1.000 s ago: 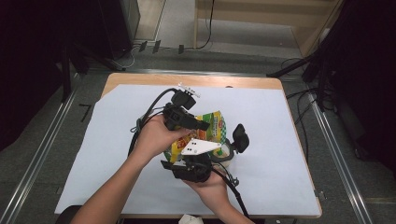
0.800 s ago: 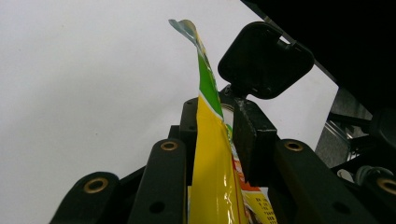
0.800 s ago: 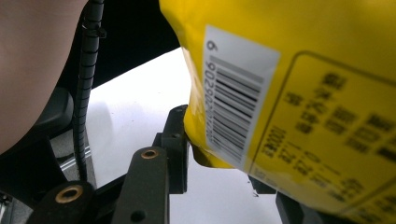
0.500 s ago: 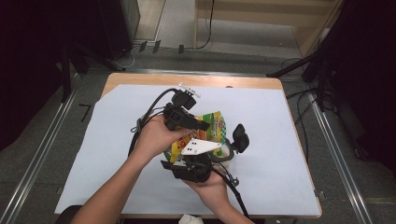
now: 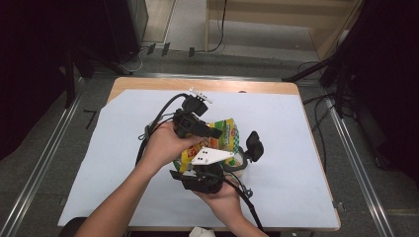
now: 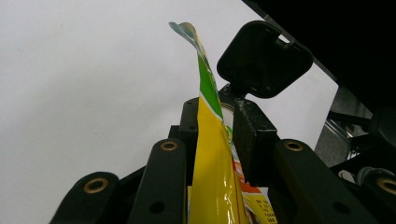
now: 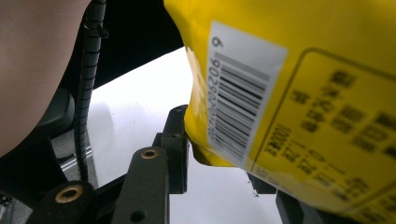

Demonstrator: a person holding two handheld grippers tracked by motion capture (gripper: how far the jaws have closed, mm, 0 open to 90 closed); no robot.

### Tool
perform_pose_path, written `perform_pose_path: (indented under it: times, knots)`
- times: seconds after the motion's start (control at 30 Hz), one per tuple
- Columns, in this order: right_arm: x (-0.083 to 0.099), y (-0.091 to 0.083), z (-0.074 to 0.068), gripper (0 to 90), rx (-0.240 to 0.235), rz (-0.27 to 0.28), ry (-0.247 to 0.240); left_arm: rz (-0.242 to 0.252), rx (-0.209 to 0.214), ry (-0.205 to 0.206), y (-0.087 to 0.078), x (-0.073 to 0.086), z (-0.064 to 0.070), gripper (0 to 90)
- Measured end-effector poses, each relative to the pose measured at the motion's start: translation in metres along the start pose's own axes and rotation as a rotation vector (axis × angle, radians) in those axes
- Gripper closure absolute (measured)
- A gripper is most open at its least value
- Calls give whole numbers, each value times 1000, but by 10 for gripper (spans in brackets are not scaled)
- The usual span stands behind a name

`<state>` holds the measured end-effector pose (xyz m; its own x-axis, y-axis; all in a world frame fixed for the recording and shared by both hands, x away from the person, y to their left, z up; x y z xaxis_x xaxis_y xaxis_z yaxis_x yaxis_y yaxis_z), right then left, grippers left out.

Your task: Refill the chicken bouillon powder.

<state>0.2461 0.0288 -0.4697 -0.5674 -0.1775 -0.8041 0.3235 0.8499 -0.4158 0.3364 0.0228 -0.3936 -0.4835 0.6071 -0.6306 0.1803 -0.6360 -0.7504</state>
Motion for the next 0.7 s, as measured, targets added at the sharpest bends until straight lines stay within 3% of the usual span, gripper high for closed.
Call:
perform_pose_path:
  times: [0.7]
  knots:
    - [1,-1,-3,645,-5,0,0,-7,-1,-2,0,0,2,743]
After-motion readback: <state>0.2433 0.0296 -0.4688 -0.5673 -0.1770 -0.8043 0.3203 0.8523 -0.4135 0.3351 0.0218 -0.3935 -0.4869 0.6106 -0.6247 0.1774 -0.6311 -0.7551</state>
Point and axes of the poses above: each handheld gripper's, and its own axes: y roughly forward along the jaws, x roughly out of its underside, z roughly to its right, the point moved 7 cm from there along y, roughly forward along the jaws, and after that the axes turned 11 degrees about y, right-handed, at the moved point
